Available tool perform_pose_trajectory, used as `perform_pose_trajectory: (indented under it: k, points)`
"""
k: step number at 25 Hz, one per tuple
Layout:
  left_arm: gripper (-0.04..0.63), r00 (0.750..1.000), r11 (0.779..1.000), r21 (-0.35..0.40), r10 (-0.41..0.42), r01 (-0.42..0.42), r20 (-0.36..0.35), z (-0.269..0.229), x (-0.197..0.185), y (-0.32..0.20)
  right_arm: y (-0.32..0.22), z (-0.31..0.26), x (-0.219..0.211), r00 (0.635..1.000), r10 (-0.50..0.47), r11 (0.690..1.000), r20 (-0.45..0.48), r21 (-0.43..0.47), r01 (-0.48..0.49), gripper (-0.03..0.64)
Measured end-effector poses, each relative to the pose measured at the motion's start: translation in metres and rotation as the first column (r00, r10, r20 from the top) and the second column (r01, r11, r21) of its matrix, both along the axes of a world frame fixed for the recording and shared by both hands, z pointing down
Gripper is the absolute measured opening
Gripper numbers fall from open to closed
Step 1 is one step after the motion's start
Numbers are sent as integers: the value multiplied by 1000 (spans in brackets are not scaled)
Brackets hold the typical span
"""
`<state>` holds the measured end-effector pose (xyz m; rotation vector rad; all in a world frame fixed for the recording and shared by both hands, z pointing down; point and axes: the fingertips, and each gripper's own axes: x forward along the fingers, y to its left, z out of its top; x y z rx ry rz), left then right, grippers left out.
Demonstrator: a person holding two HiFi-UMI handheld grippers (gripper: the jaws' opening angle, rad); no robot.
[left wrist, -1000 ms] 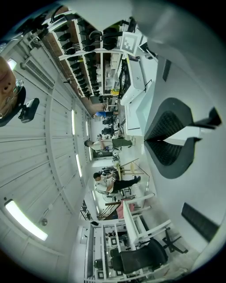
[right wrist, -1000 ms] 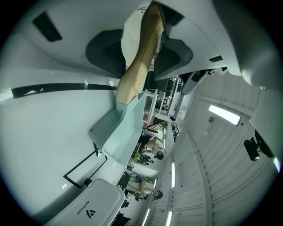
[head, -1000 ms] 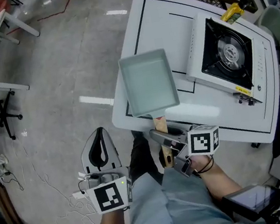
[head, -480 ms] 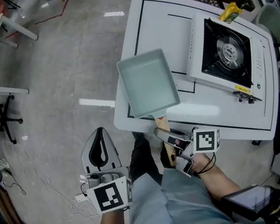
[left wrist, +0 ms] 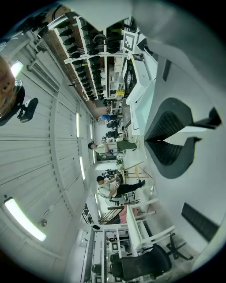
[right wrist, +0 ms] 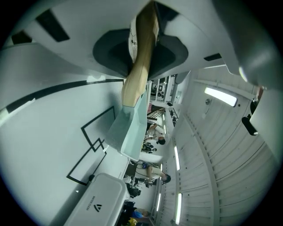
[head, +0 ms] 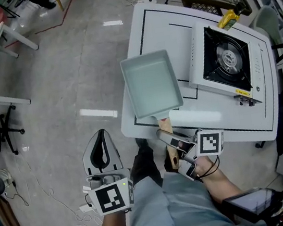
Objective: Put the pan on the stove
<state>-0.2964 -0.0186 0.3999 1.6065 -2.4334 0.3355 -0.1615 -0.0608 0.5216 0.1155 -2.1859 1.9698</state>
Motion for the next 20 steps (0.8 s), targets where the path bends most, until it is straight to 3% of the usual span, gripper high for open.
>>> perform_pose_trajectory:
  k: [9,16,20]
  points:
    - [18,999,993,103,52,-53,13,-49,-35,-30,-23,-74,-43,996,51,997,74,56,-55,130]
    - [18,990,969,206,133,-139,42,-92,-65,-65,-54,-120,-75,987,120,982,104,132,-133,130]
    - [18,984,958,227,169,-177,56,-102,-75,-82,-63,-131,-84,980,154,976,125,133,-170,130]
